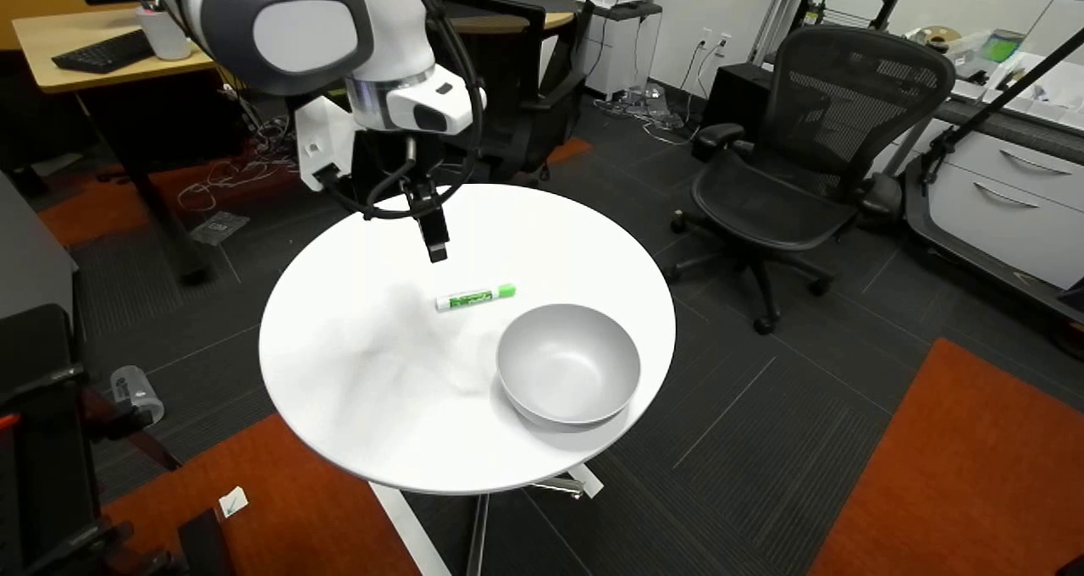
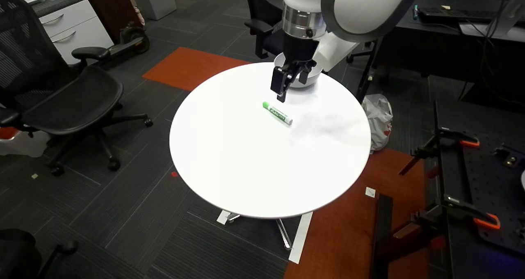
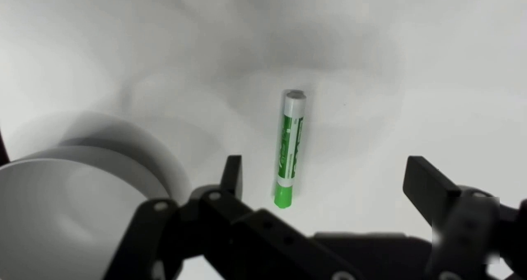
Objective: Put the marker in the bowl
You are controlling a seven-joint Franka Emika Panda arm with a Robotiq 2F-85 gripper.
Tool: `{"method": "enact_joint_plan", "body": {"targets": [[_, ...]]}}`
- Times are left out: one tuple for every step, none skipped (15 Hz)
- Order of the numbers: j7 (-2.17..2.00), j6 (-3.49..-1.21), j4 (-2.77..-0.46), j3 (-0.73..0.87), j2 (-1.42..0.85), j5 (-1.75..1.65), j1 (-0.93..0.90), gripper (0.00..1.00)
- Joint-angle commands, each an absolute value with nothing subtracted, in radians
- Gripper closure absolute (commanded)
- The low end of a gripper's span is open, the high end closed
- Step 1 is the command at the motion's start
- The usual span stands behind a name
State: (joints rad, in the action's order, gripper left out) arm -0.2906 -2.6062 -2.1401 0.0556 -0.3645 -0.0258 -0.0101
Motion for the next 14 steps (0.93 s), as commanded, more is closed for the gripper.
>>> {"method": "enact_joint_plan", "body": {"targets": [[-0.333,-2.622,-2.058,0.081,-0.459,-0.026,-0.034,0.00],[-0.329,-2.626,-2.043,0.082,-0.477,-0.021,-0.032,0.00],[-0.325,-2.630,-2.029,0.083,-0.492,-0.017,-0.031,0.00],[-0.319,-2.631,-2.013,0.082,-0.510,-0.008,-0.027,0.00],[-0.314,-2.632,-1.997,0.081,-0.527,-0.001,-0.023,0.00],[-0.308,-2.629,-1.980,0.081,-0.546,0.005,-0.019,0.00],[-0.305,-2.627,-1.963,0.080,-0.562,0.010,-0.016,0.00],[-0.299,-2.628,-1.948,0.080,-0.578,0.015,-0.012,0.00],[-0.297,-2.631,-1.933,0.080,-0.593,0.017,-0.010,0.00],[-0.293,-2.633,-1.917,0.079,-0.608,0.021,-0.007,0.00],[-0.287,-2.631,-1.903,0.076,-0.623,0.027,-0.003,0.00],[-0.286,-2.628,-1.886,0.076,-0.639,0.030,-0.002,0.00],[-0.283,-2.624,-1.872,0.075,-0.654,0.035,0.001,0.00],[-0.282,-2.625,-1.861,0.072,-0.668,0.040,0.003,0.00]]}}
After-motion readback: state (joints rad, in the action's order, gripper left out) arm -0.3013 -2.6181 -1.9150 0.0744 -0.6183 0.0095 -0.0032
